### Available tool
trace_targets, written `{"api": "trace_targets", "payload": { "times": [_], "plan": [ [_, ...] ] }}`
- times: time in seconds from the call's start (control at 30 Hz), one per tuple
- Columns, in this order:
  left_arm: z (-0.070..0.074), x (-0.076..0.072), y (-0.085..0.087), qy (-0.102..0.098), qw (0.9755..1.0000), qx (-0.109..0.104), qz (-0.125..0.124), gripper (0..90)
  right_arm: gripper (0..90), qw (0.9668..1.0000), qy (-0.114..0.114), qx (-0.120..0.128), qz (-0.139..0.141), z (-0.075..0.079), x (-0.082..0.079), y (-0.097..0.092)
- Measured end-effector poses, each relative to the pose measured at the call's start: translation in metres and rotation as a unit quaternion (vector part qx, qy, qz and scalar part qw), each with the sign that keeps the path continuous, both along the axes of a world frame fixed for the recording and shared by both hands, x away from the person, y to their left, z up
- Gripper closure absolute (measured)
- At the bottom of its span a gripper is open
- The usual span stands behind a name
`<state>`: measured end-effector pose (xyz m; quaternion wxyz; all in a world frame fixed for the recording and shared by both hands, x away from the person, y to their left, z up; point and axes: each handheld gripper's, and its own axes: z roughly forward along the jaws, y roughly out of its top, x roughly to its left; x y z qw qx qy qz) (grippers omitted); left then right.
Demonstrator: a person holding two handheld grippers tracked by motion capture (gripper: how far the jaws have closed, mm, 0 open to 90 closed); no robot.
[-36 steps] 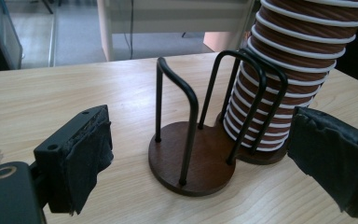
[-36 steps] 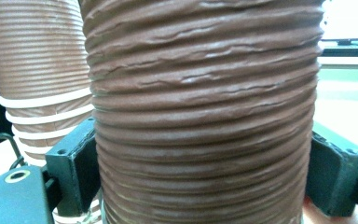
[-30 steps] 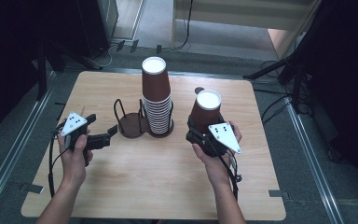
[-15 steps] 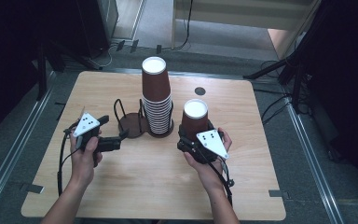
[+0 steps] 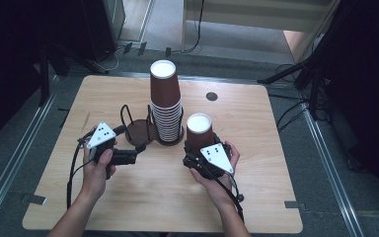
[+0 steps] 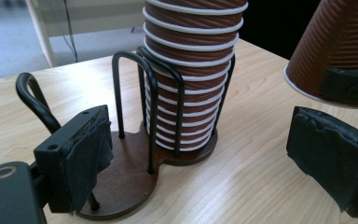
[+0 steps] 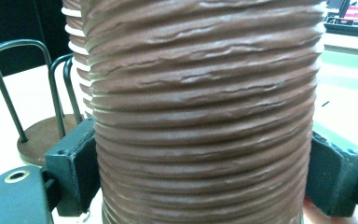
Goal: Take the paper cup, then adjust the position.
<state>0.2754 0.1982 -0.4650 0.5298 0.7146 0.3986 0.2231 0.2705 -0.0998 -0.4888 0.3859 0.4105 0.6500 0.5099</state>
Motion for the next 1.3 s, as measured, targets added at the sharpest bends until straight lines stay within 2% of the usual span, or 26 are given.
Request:
{"api": "trace_targets", "payload": {
  "times": [0.13,0.2,0.47,0.63,0.77,1.03,1.17,1.3],
  "plan": [
    [0.001,0.0,-0.001,0.001,1.0,-0.003,-0.009,7.4,13.1,1.0,0.002,-0.005,0.004,-0.003,-0.001,0.002],
    [0.002,0.0,-0.002,0.001,0.9999,-0.005,-0.012,7.4,13.0,0.9999,0.001,-0.016,0.004,-0.006,-0.001,0.005],
    [0.007,-0.004,-0.009,0.002,0.9982,-0.004,-0.059,7.4,12.9,0.9986,0.0,-0.049,0.018,-0.015,-0.004,0.016],
    [0.008,-0.005,-0.015,0.007,0.9968,0.006,-0.08,7.4,12.9,0.9973,-0.002,-0.068,0.027,-0.02,-0.007,0.023],
    [0.009,-0.006,-0.019,0.009,0.9951,0.005,-0.099,7.4,12.9,0.9952,-0.01,-0.09,0.036,-0.023,-0.01,0.03],
    [0.011,-0.009,-0.028,0.009,0.9919,0.024,-0.124,7.5,12.8,0.9921,-0.016,-0.114,0.05,-0.028,-0.015,0.037],
    [0.01,-0.01,-0.031,0.014,0.9901,0.026,-0.137,7.5,12.8,0.988,-0.028,-0.141,0.058,-0.031,-0.018,0.044],
    [0.009,-0.01,-0.033,0.019,0.9886,0.032,-0.146,7.5,12.7,0.9854,-0.034,-0.151,0.07,-0.033,-0.022,0.049]
  ]
}}
